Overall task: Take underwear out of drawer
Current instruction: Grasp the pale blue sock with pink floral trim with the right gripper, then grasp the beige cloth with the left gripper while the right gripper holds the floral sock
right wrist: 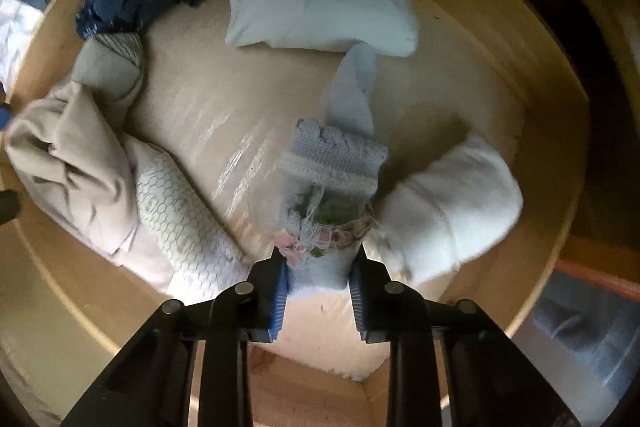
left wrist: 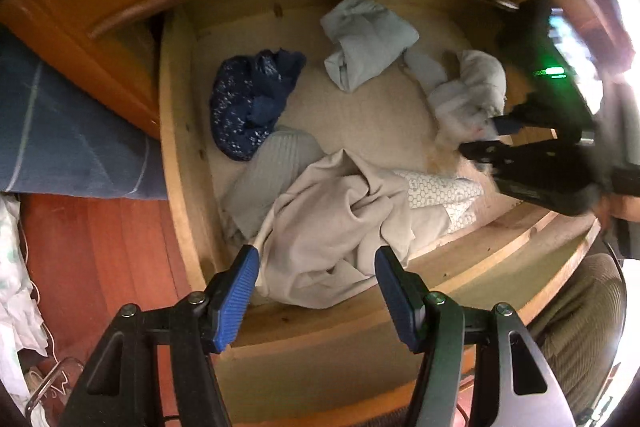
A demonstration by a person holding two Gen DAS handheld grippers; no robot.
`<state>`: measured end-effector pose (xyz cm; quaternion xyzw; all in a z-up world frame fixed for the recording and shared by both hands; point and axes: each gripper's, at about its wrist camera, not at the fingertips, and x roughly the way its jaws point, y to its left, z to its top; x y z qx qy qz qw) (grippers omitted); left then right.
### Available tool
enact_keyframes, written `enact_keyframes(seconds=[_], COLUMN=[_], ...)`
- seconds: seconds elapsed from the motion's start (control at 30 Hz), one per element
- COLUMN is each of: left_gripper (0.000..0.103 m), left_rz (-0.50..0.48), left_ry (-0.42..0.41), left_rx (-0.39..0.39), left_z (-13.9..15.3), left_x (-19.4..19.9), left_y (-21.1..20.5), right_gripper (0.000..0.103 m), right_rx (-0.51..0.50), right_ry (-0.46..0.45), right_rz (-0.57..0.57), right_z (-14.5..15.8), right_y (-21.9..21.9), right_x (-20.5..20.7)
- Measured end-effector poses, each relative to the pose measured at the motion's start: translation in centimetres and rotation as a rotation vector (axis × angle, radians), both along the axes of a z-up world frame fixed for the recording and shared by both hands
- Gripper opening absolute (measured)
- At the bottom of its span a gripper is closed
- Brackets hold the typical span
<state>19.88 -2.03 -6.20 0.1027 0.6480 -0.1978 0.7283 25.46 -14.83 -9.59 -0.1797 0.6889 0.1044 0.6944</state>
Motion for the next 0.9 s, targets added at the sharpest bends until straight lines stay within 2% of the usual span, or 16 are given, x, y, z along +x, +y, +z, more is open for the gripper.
enact_keyframes(seconds=[0.13,0.27,0.33,0.6,0.7,0.73,0.8,0.83,0.9], left_gripper=[0.062,0.062,0.062,0.062,0.062,0.062,0.054,0.040,0.026], left_rz=[0.005,0.007,0.000,0.038,0.047,0.047,0.071,0.087,0.111], left_ry=[0.041,0.089,0.095,0.153,0.153,0.151,0.143,0.138,0.148], left_rx=[0.021,0.031,0.046,0.087,0.105,0.110,0.106,0.107,0.102], left_z=[-1.3,-2.5,-3.0,-5.3,-5.6,-5.6,-5.5,-5.6,-5.7], left_x=[1.0,1.7,1.9,3.6,3.9,3.9,3.9,3.8,3.6], left_y=[-0.4,-0.9,-1.3,-2.1,-2.9,-3.1,-3.2,-3.1,-3.1], right_gripper=[0.024,0.024,0.024,0.024,0.025,0.025,0.025,0.025,0.025], right_rx=[0.068,0.126,0.121,0.231,0.299,0.310,0.332,0.346,0.350], right_ry=[-0.021,-0.002,-0.023,-0.119,-0.115,-0.107,-0.100,-0.096,-0.094], right_rz=[-0.050,-0.094,-0.079,-0.191,-0.240,-0.252,-0.280,-0.293,-0.302], right_z=[2.8,4.0,4.6,6.3,6.2,6.6,7.2,7.3,7.1], right_y=[-1.4,-2.0,-1.9,-2.7,-4.0,-4.4,-5.1,-5.4,-5.4], right_x=[-1.0,-3.3,-4.5,-9.5,-9.9,-8.7,-8.3,-8.5,-8.1])
